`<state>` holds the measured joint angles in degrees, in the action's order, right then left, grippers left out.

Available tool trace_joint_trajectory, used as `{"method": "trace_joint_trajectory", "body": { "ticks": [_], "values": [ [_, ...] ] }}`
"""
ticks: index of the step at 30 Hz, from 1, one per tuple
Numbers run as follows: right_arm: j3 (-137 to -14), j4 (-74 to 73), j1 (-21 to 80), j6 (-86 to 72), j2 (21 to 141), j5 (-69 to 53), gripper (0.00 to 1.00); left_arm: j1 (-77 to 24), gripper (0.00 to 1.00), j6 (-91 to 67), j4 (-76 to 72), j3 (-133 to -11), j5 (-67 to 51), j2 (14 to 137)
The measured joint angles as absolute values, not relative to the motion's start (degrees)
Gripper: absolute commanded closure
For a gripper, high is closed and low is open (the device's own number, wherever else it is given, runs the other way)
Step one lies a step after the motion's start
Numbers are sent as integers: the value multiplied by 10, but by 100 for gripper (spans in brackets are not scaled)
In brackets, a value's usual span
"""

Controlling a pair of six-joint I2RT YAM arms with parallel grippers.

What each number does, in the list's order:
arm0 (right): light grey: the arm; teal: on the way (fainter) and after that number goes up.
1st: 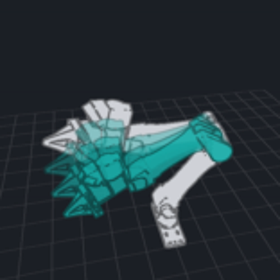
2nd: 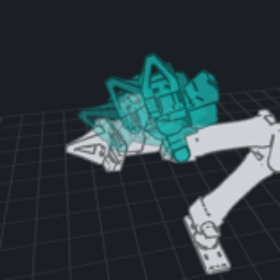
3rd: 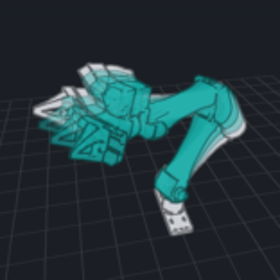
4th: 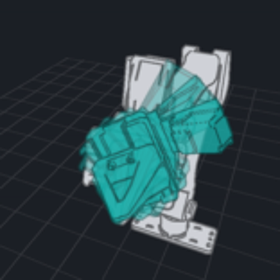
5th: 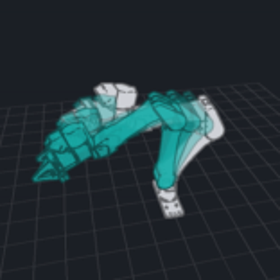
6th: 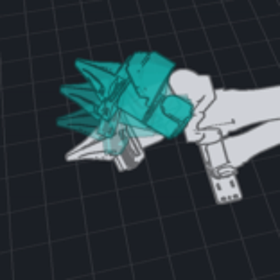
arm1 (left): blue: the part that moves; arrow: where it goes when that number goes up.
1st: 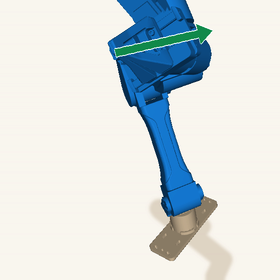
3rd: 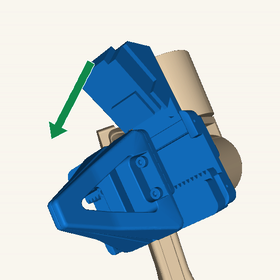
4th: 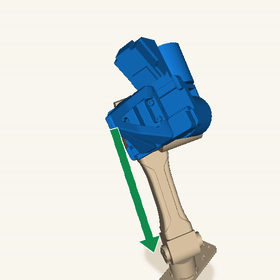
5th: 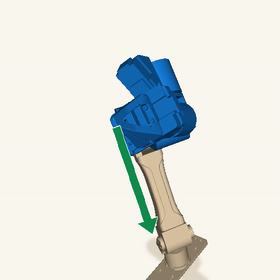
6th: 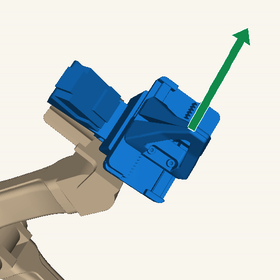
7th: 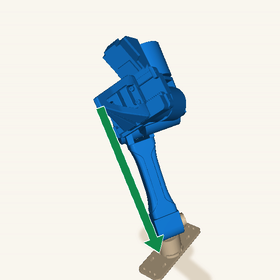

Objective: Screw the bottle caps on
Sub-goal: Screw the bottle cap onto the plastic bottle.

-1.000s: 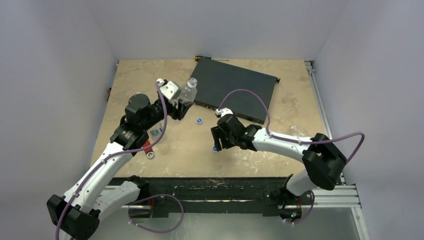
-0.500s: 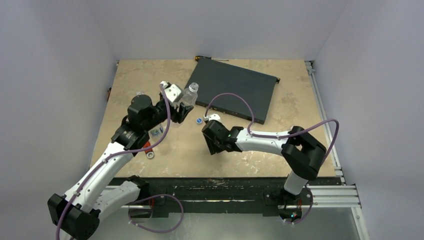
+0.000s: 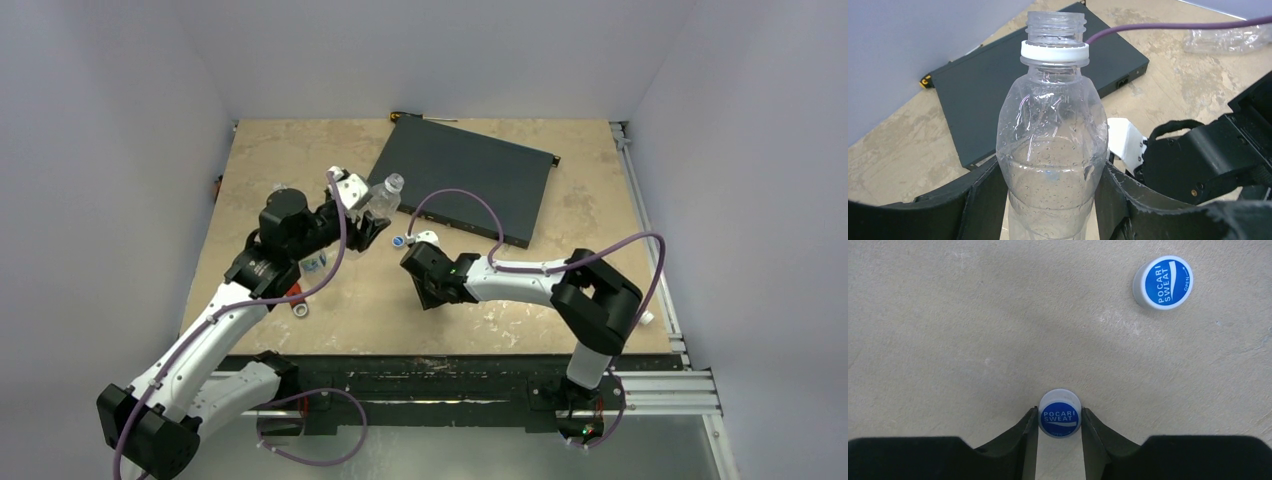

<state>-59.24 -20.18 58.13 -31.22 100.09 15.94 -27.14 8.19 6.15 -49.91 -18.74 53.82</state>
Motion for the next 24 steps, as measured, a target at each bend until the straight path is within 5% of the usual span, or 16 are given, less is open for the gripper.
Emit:
{"method": "trace_joint_trajectory", "body": {
  "ticks": [5,13,24],
  "values": [
    [-589,-208,566,-300,965,135,91,-271,60,101,86,-499,-228,542],
    [-572,-211,391,-246,689,-29,89,-271,61,122,105,-484,-339,545],
    [-634,-216,381,-225,573,-270,89,-272,62,108,120,-451,-489,535]
  ]
}}
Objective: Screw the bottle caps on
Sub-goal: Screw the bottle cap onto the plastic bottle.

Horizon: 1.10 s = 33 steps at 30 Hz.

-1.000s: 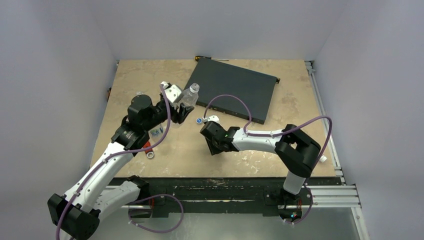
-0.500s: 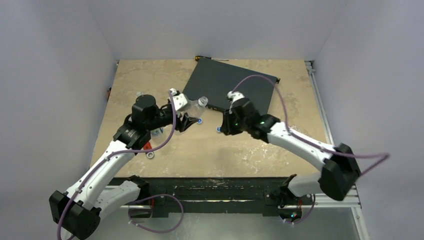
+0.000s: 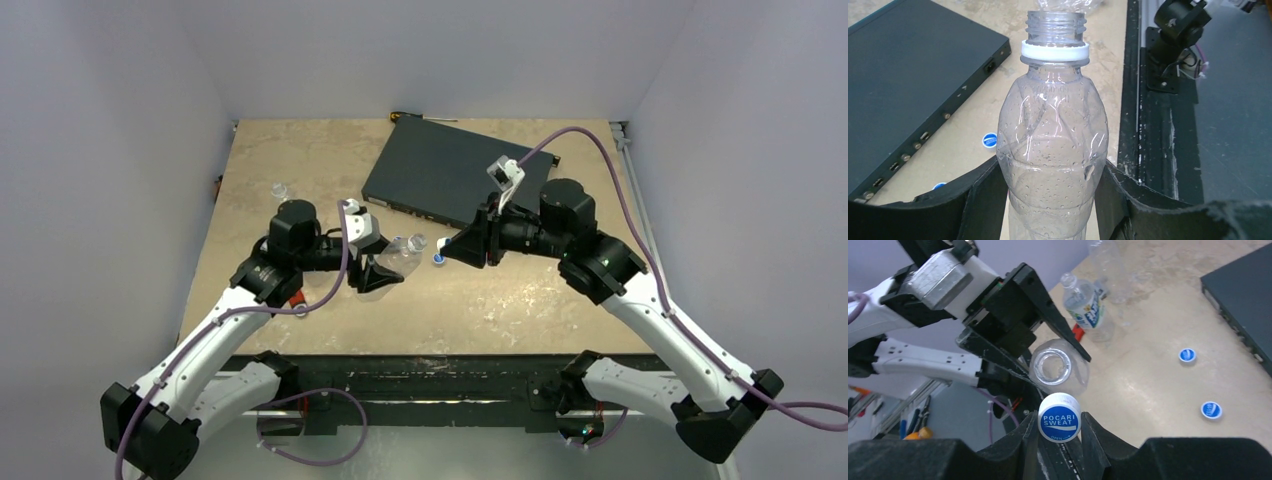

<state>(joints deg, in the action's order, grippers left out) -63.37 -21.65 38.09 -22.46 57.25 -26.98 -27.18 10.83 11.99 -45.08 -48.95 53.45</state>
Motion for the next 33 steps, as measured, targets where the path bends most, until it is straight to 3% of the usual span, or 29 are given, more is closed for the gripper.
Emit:
{"method": "trace_joint_trajectory", "body": {
  "ticks": [8,33],
  "values": [
    [-657,-215,379,-225,599,-353,89,-278,64,93,116,-451,-537,528],
    [-712,-282,390,-178,656,-376,89,-307,69,96,133,-452,-550,569]
  ]
}}
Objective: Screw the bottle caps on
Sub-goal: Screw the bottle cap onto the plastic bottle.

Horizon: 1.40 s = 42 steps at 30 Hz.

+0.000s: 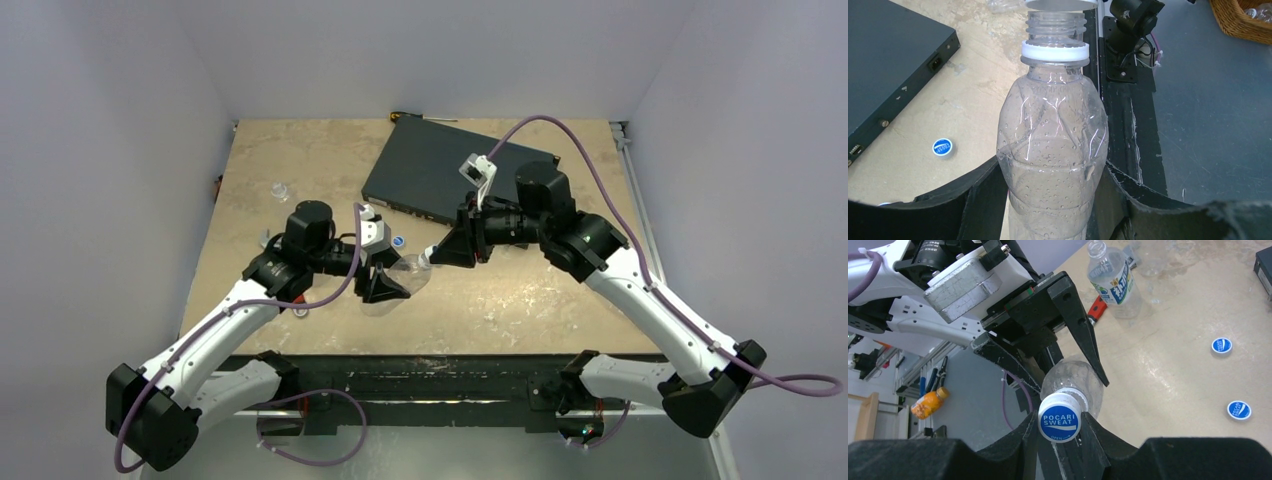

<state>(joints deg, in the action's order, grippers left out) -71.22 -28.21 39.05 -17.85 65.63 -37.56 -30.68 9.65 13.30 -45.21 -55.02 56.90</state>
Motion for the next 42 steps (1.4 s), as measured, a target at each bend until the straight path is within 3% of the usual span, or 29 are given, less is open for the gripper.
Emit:
{"method": "trace_joint_trajectory", "body": {
  "ticks": [18,42],
  "values": [
    [-753,-360,424,-121,672,-307,89,-308,73,117,175,-469,-540,573],
    [-772,-394,427,-113,703,-314,90,-328,77,132,185,-472,-500,578]
  ]
}}
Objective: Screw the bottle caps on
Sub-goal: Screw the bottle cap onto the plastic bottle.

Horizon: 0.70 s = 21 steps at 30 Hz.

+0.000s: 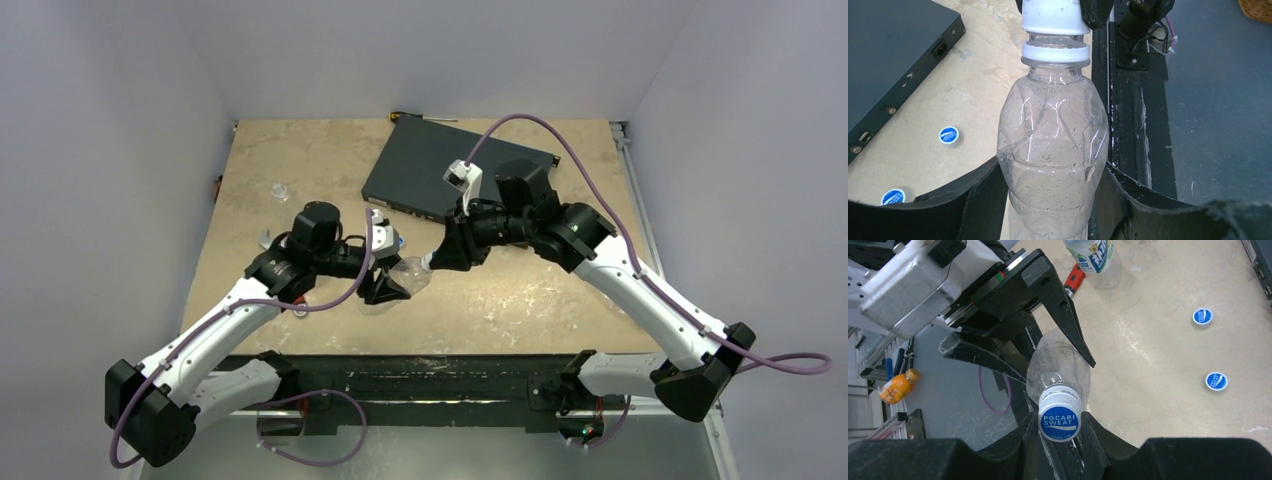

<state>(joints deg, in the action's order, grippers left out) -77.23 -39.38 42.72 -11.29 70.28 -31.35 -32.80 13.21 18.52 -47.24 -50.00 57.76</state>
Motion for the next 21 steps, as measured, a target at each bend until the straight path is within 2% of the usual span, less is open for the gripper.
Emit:
{"method": "trace_joint_trajectory", "body": {
  "ticks": [9,21],
  "values": [
    [-800,-424,421,-140,734,-299,90,-361,78,156,174,-463,-384,553],
    [-802,-407,405,-322,779,-223,90,-421,79,170,64,-404,-174,552]
  ]
}}
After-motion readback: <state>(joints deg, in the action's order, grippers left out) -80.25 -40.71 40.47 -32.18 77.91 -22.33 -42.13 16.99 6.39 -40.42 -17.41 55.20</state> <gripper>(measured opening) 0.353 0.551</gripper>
